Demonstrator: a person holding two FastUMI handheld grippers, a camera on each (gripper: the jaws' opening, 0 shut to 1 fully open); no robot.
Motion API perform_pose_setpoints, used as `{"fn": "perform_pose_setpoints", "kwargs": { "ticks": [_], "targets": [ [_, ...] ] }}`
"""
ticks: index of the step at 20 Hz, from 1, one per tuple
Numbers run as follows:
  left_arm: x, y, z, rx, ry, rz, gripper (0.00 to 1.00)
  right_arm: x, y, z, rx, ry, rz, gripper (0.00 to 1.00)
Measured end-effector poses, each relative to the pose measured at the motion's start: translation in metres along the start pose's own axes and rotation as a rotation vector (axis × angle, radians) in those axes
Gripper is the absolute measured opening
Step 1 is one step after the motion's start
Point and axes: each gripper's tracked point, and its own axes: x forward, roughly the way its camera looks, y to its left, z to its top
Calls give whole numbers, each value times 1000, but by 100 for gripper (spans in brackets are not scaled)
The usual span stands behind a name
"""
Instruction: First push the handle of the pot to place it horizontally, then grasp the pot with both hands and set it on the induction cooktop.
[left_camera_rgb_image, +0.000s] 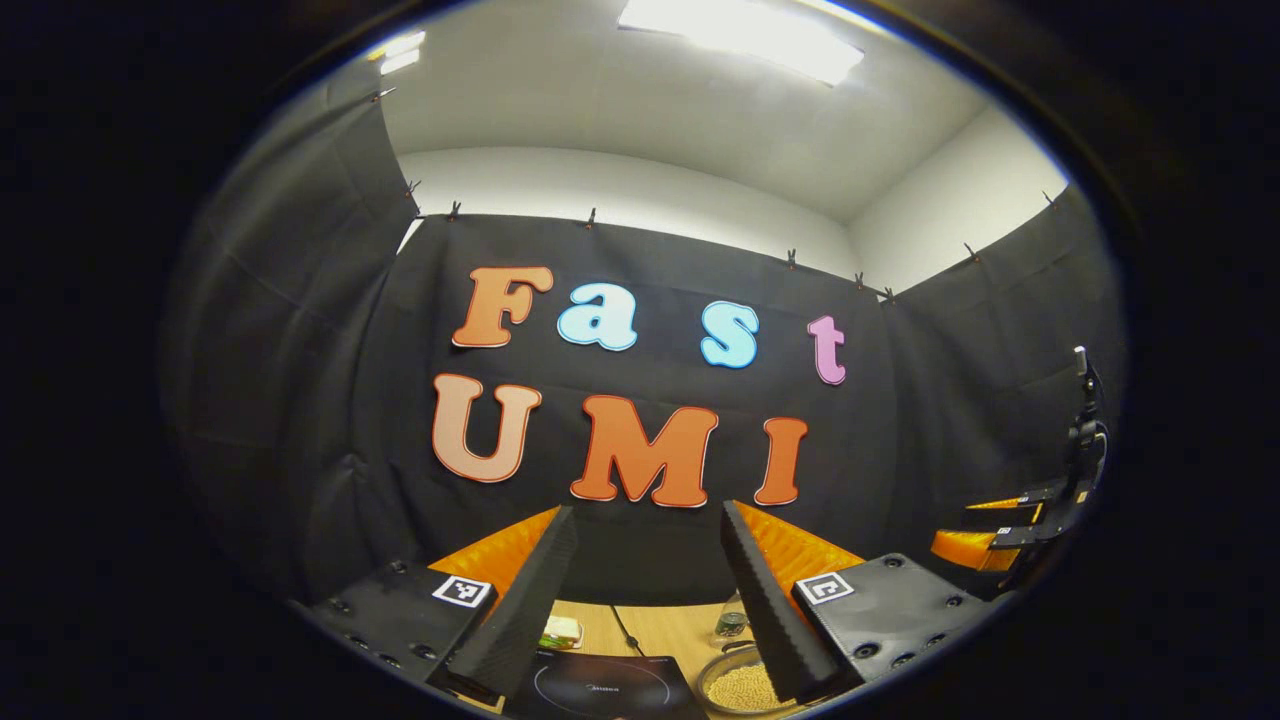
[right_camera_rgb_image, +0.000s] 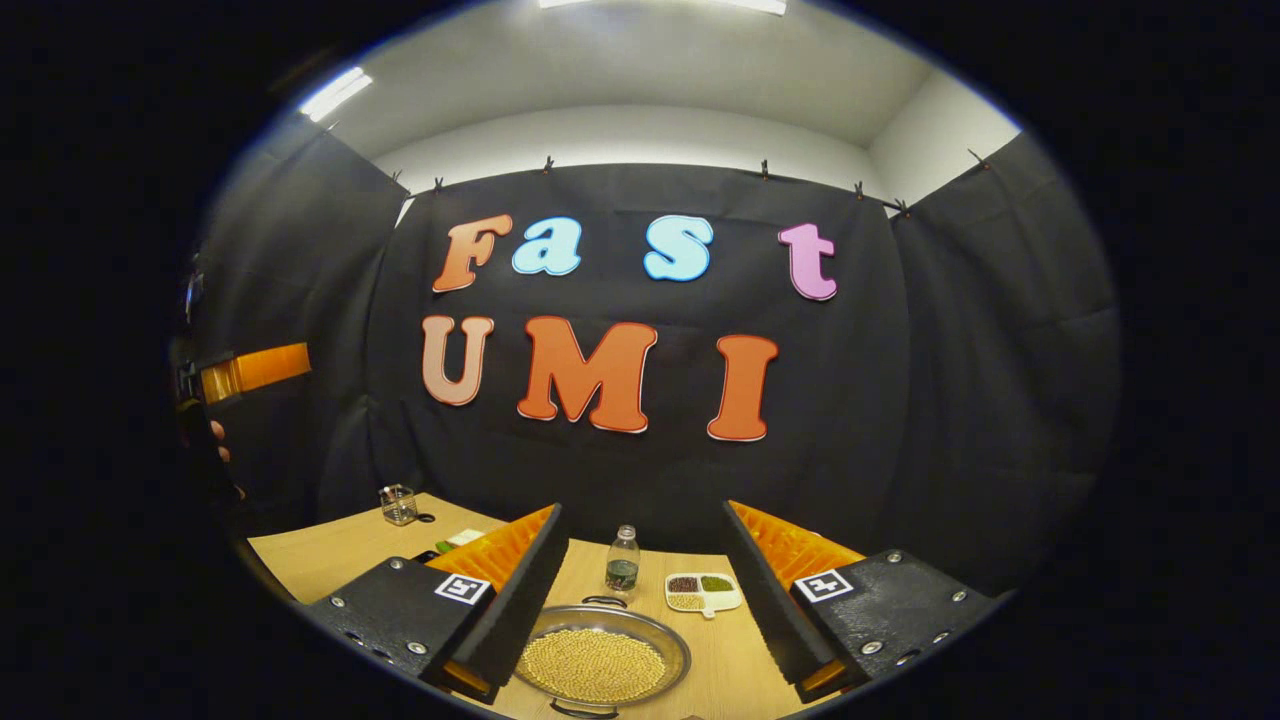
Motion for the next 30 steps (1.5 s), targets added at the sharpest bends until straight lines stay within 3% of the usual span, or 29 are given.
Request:
{"fn": "perform_pose_setpoints", "kwargs": {
  "ticks": [8, 15, 20, 24, 25, 27, 30],
  "targets": [
    [-7, 18, -16, 42, 10, 53, 95, 20, 56, -108, 17, 315, 141, 90],
    [-11, 44, -20, 47, 11, 96, 95, 6, 94, -181, 25, 553, 264, 66],
    [-6, 54, -27, 50, 23, 113, 95, -8, 110, -227, 48, 711, 321, 60],
    [-4, 57, -31, 43, 29, 114, 97, -22, 120, -266, 67, 874, 370, 40],
    [-4, 57, -33, 39, 31, 115, 97, -26, 124, -272, 85, 910, 383, 30],
    [-4, 59, -37, 33, 40, 117, 97, -39, 130, -283, 118, 979, 399, 18],
    [0, 62, -42, 28, 52, 119, 95, -46, 136, -305, 139, 1051, 410, 13]
  ]
}}
